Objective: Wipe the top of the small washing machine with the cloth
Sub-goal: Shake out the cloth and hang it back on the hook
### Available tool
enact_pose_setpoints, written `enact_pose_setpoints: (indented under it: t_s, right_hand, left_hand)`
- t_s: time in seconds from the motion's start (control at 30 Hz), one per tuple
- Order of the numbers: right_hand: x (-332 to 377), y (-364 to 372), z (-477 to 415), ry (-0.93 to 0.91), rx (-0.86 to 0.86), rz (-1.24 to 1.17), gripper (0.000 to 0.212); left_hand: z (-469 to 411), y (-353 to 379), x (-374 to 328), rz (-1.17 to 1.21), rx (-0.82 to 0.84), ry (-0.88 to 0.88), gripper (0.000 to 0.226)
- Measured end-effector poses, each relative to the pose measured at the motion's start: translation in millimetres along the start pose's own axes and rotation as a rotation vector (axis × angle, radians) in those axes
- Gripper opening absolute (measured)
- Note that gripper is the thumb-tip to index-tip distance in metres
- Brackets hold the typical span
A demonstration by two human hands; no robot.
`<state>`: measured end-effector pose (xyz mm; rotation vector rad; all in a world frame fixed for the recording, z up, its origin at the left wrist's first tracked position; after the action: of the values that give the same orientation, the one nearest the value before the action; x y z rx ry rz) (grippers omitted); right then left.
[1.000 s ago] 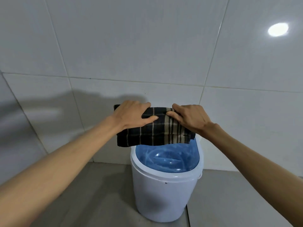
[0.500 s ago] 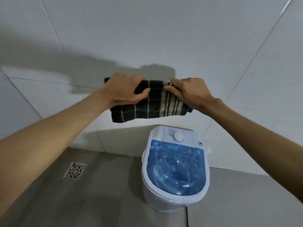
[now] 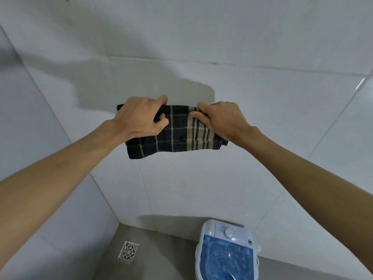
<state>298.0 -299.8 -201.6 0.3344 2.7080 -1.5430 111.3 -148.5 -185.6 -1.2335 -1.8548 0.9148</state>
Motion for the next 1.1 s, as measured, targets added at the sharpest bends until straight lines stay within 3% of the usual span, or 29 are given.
enact_pose_setpoints:
  t_s: [0.2,0.37,0.53,0.83,1.0,1.1]
  right_hand:
    - [21,-61,-95,0.006,-0.085,-0.032,0.042]
    - [64,-85,-156,-0.043,-0.102,-0.133,0.025]
    - [103,-101,-222,-0.090,-0.156,-0.236,0.029]
    - [137,-71,-283,-0.052,-0.218,-0.020,0.045]
    - [146,-48,-271,-0.038,-0.320,0.139,0.044]
    - [152,-31,-258,-0.014,-0.228,0.206,0.061]
  left_hand:
    - [-34,-88,57,-0.020,-0.085,-0.099,0.025]
    - [-34,-124,109,0.019,-0.194,-0.306,0.022]
    - [-27,-151,170,0.008,-0.304,-0.375,0.010]
    - [-36,-138,252,-0.012,-0.385,-0.520,0.030]
    - [-33,-115,254,0.173,-0.407,-0.613,0.029]
    - [-20,-95,242,0.382,-0.424,-0.675,0.028]
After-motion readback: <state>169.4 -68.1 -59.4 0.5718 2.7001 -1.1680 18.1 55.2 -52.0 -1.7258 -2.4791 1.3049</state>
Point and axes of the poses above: each hand's wrist, its own z-axis away from the middle knuckle, its own y-axis out of the palm, x = y × z, the point moved 1 cm from there along -z, towards the middle knuckle, and after that the axes turned 2 degrees about x, right-handed, at the moved point
